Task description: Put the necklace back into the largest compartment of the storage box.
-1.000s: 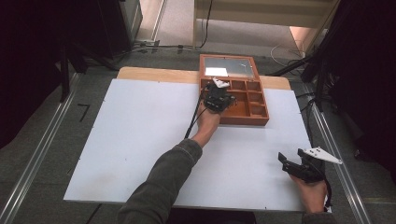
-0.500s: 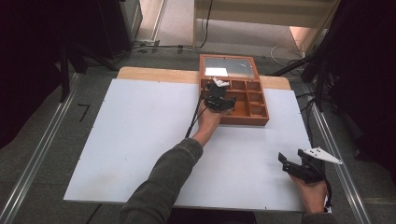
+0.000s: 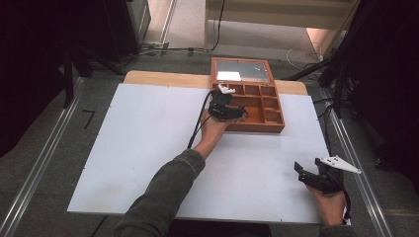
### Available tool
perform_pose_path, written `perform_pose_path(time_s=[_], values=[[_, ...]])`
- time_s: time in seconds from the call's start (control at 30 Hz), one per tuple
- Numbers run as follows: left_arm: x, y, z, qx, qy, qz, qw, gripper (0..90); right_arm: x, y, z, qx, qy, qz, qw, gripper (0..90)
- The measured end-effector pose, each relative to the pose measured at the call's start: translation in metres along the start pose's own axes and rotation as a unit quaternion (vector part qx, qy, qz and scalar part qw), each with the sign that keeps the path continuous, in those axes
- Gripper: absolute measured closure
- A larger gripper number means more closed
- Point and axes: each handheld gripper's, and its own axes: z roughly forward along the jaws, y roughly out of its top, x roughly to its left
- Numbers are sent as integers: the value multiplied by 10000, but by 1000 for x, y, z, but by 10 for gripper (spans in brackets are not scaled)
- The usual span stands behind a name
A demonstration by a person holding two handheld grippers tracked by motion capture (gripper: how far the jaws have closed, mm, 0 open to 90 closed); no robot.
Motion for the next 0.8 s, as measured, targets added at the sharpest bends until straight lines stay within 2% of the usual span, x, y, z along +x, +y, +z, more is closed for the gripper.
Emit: perform_pose_path(time_s=[0.2,0.33,0.43,0.8], values=[[10,-6,-9,20,-28,-112,9999,368,0,0,0,9,-15,8,10000,172],[10,-9,-15,7,-74,-77,9999,356,1,0,0,23,-19,-7,10000,172],[11,-11,-20,4,-26,-24,10000,356,1,0,0,21,-23,-10,10000,172],[22,-19,-34,-19,19,-47,10000,341,2,-1,0,47,-42,-8,10000,172]])
